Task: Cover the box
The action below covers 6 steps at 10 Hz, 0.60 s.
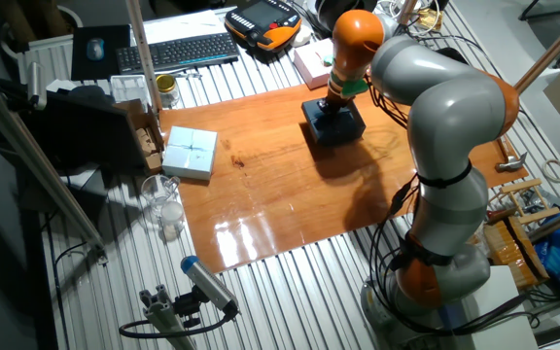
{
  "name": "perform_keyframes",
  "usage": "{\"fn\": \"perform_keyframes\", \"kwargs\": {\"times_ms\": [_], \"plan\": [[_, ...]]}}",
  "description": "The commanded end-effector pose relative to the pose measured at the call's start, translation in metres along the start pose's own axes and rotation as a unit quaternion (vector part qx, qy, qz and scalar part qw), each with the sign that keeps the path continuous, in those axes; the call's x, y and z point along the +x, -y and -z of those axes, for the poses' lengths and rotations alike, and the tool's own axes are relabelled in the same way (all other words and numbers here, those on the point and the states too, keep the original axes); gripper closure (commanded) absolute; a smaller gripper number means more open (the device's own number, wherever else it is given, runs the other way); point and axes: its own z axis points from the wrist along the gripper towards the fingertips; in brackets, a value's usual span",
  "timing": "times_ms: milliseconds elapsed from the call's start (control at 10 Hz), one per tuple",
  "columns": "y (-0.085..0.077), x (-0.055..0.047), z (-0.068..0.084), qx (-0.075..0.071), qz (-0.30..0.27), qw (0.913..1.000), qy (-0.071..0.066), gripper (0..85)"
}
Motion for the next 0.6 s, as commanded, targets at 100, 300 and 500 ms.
{"fn": "perform_keyframes", "kwargs": {"times_ms": [100,300,500], "plan": [[0.0037,0.0003,-0.0006,-0.003,0.001,1.0000,0.001,85.0],[0.0035,0.0003,-0.0006,-0.003,-0.005,1.0000,0.000,85.0],[0.0035,0.0003,-0.0006,0.000,-0.009,1.0000,0.001,85.0]]}}
